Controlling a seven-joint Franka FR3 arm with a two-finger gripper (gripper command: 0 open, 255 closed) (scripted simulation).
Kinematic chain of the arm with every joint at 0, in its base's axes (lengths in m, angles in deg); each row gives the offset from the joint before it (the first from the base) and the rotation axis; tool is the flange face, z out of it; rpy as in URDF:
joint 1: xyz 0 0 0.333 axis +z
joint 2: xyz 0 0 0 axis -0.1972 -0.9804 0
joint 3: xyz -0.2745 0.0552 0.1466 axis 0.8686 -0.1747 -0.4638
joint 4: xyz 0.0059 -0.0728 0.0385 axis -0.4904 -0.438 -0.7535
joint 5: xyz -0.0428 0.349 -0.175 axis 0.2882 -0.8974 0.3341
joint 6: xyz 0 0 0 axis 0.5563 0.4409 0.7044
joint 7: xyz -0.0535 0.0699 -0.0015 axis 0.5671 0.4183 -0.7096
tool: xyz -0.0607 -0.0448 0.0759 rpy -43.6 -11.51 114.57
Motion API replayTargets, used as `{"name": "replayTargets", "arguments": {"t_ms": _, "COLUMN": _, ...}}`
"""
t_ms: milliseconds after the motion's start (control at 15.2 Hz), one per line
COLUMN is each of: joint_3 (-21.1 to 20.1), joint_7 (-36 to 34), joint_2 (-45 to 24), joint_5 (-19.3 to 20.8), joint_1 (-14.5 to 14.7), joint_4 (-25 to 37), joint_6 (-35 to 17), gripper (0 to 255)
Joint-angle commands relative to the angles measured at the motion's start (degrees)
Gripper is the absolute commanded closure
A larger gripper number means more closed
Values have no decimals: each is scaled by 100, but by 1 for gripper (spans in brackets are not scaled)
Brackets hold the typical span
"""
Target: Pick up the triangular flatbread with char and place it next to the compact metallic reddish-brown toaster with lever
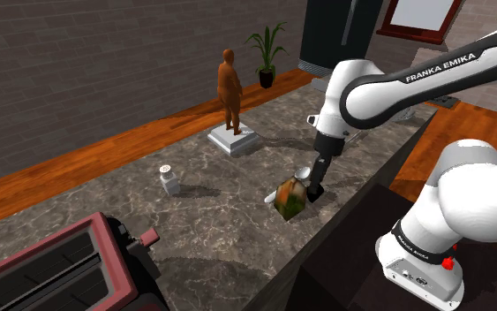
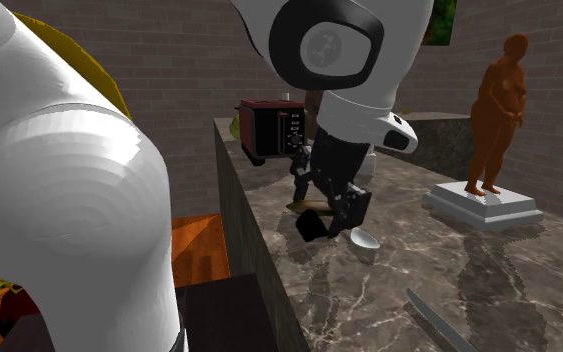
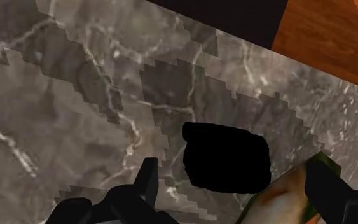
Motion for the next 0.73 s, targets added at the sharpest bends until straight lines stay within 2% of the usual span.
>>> {"name": "replayTargets", "arguments": {"t_ms": 0, "joint_3": -19, "joint_7": 37, "joint_2": -136, "joint_5": -96, "joint_1": 78, "joint_4": -83, "joint_6": -230, "gripper": 0}}
{"name": "replayTargets", "arguments": {"t_ms": 66, "joint_3": -31, "joint_7": 70, "joint_2": -240, "joint_5": -172, "joint_1": 140, "joint_4": -146, "joint_6": -403, "gripper": 0}}
{"name": "replayTargets", "arguments": {"t_ms": 594, "joint_3": -32, "joint_7": 69, "joint_2": -239, "joint_5": -172, "joint_1": 139, "joint_4": -146, "joint_6": -401, "gripper": 0}}
{"name": "replayTargets", "arguments": {"t_ms": 660, "joint_3": -32, "joint_7": 69, "joint_2": -239, "joint_5": -172, "joint_1": 139, "joint_4": -146, "joint_6": -401, "gripper": 255}}
